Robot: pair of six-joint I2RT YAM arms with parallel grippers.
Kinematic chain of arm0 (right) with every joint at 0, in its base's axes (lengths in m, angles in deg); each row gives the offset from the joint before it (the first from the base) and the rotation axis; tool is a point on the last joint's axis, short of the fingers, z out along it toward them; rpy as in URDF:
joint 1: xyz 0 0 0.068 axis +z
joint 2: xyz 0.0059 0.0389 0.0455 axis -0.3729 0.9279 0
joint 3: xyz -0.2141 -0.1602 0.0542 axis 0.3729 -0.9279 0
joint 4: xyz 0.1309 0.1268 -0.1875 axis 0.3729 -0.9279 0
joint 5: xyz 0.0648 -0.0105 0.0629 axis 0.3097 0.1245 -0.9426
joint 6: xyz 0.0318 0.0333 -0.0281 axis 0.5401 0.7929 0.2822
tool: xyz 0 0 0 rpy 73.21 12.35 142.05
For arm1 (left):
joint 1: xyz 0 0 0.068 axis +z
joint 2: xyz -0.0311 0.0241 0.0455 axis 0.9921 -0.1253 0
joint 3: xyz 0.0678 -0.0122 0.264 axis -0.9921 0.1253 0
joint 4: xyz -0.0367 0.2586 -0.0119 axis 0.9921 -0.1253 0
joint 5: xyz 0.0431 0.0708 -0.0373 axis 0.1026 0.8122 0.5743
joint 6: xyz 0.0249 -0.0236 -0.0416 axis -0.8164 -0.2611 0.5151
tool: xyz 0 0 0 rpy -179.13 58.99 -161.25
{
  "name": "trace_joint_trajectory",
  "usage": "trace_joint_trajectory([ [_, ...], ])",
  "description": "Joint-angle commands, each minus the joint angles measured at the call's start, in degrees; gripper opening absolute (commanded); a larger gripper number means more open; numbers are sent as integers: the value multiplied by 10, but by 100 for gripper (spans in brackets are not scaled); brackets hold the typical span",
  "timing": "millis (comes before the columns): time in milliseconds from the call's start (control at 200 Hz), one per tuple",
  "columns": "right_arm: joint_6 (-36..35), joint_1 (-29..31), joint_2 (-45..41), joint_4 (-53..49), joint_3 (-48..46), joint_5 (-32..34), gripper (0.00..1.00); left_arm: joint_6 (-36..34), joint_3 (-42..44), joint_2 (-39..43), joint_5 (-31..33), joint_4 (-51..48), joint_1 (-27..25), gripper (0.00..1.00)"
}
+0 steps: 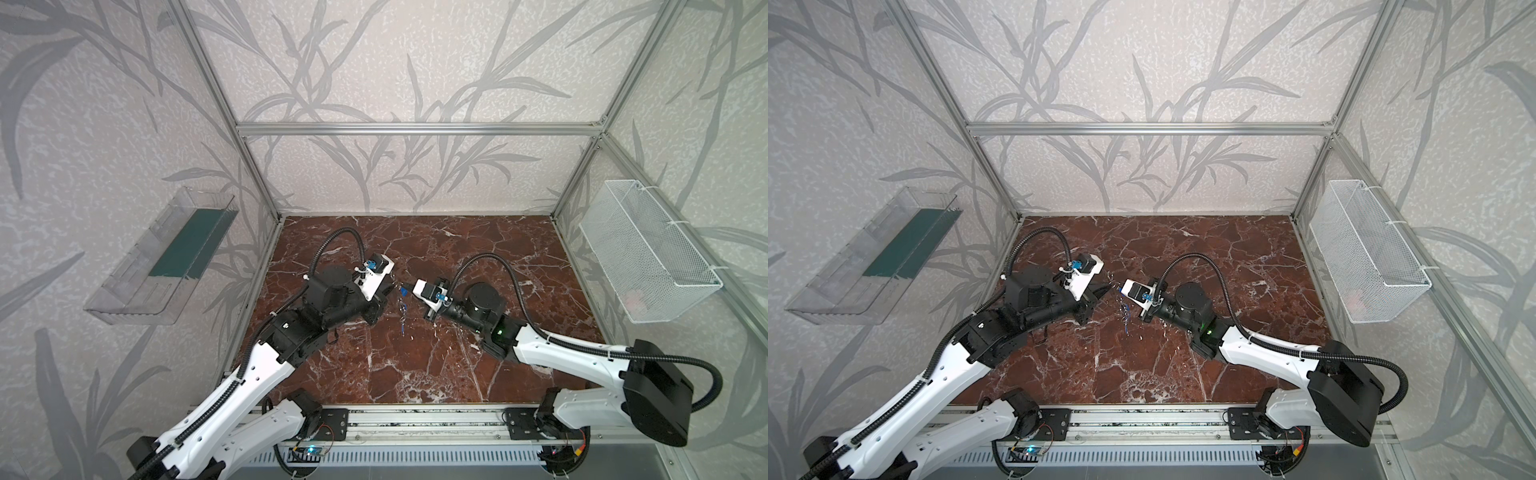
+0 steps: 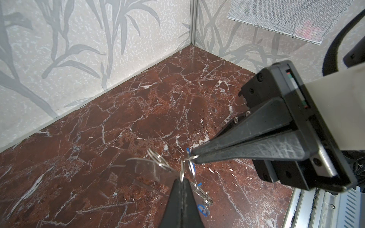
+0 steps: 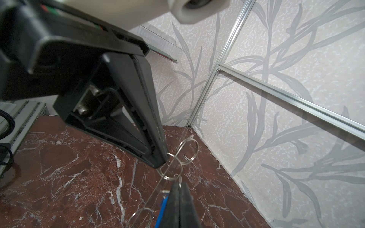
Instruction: Put the keys on the keyring
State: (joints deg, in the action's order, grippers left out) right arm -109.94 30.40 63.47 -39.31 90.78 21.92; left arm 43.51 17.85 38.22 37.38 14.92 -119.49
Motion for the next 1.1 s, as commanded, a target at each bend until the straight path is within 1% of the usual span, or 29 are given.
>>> trace_joint_trajectory([
  [0, 2, 4, 3, 11, 11, -14, 0, -6, -14, 0, -9, 9, 0, 0],
  [235, 2, 4, 1, 12, 12, -13, 0, -5, -14, -1, -11, 9, 1, 0],
  [360, 11, 4, 2, 13, 15, 19, 0, -5, -14, -1, -10, 10, 1, 0],
  [570, 9, 4, 4, 20, 12, 24, 0, -5, -14, 0, -7, 10, 1, 0],
  [1095, 5, 4, 4, 17, 14, 0, 0, -4, -15, -4, -8, 8, 1, 0],
])
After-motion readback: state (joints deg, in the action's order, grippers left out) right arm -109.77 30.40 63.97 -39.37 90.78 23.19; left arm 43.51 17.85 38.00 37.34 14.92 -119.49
